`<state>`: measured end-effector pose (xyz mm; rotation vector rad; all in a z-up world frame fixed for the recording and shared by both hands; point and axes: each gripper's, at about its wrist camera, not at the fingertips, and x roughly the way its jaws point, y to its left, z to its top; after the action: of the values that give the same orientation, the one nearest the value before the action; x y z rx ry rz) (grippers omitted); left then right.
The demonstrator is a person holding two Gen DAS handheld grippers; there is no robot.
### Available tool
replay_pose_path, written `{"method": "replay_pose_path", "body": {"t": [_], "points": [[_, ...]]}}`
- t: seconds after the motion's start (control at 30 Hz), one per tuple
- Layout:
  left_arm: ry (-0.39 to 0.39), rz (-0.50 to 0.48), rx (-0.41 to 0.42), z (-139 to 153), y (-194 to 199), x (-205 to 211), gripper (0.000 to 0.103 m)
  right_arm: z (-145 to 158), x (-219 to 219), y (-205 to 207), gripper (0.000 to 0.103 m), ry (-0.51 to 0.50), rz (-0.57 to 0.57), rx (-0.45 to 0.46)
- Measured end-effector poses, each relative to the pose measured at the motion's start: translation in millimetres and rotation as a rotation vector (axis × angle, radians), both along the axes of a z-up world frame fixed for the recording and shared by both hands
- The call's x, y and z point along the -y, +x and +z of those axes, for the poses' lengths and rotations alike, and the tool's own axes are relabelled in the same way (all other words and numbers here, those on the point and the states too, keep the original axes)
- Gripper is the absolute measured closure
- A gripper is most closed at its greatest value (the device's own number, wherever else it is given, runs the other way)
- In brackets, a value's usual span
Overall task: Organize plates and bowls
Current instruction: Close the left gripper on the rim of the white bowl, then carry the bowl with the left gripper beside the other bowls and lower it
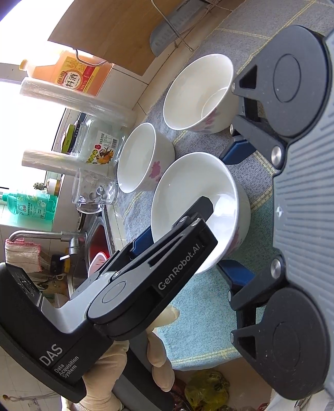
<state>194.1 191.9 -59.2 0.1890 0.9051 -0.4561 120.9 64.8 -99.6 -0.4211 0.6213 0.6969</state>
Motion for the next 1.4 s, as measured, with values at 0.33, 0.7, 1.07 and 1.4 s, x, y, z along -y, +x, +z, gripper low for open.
{"method": "replay_pose_path", "body": {"t": [0.33,0.7,1.07,1.4], "points": [[-0.003,-0.018,0.001,4.2,-2.3,2.2,0.042,2.5,1.1,-1.4,0.019,-0.003,-0.01,-0.013],[-0.034,-0.059,0.005,14.6,-15.1,26.7,0.042,16.9,26.7,-19.2,0.019,-0.001,-0.04,-0.013],[-0.054,-0.162,0.019,18.1,-20.0,75.1,0.042,23.8,67.8,-35.1,0.019,-0.01,-0.137,-0.013],[-0.068,-0.275,0.008,13.4,-13.6,120.8,0.042,24.4,109.1,-45.2,0.019,-0.026,-0.25,-0.019]]}}
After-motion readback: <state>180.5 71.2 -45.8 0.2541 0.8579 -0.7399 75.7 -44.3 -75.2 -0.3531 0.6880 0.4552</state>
